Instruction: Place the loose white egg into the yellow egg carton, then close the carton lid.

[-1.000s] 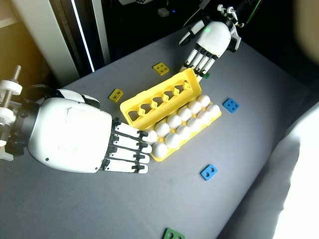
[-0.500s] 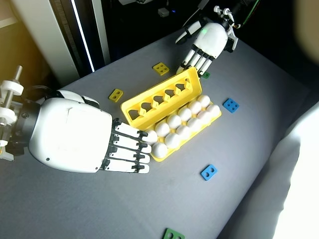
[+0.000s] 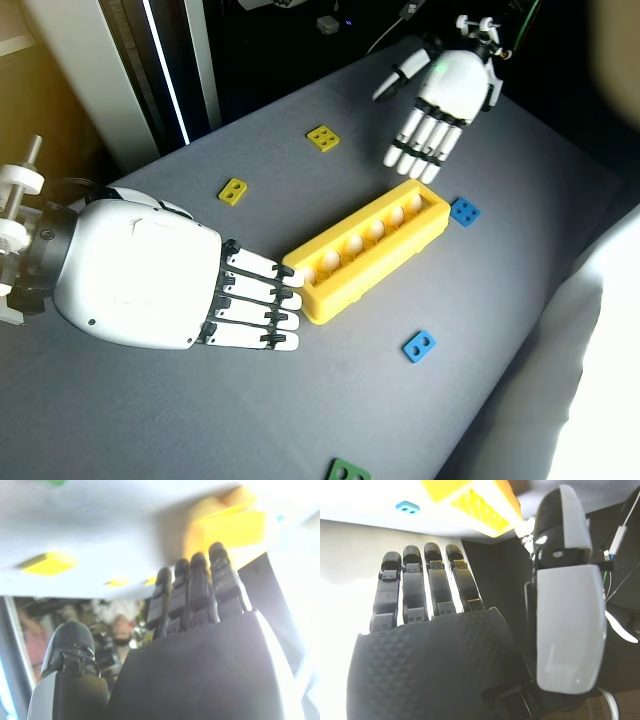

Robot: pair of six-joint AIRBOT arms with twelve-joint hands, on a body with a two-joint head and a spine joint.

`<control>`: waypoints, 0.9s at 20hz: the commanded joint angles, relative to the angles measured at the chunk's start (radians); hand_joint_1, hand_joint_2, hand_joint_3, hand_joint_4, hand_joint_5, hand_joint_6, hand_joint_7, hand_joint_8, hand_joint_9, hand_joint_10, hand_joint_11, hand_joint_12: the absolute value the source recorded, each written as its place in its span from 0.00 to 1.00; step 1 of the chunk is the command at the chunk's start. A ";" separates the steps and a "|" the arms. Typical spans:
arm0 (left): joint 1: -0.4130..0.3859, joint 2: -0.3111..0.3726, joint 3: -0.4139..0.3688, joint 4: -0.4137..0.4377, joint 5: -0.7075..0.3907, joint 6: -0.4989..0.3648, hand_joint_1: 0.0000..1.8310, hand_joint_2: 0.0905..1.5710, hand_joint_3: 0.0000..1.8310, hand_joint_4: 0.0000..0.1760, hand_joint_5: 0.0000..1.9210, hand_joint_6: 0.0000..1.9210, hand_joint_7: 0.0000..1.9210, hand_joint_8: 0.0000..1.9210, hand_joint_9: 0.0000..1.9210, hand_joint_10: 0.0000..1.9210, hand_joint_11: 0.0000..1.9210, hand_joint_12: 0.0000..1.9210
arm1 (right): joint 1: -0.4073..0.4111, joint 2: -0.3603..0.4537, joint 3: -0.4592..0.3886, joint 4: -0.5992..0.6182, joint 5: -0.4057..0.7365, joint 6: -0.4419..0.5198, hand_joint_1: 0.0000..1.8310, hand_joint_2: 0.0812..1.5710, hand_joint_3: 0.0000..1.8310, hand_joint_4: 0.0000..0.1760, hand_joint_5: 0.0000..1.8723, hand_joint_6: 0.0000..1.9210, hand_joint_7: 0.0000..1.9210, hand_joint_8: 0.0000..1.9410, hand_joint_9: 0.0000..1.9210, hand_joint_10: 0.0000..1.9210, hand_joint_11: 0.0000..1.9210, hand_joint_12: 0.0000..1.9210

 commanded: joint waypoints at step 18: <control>-0.136 0.194 0.038 0.044 -0.327 -0.068 0.00 0.75 0.00 0.00 0.04 0.00 0.02 0.00 0.00 0.00 0.00 0.00 | 0.011 0.017 0.000 0.043 0.062 -0.009 0.35 0.61 0.00 0.00 0.06 0.00 0.05 0.00 0.03 0.00 0.00 0.09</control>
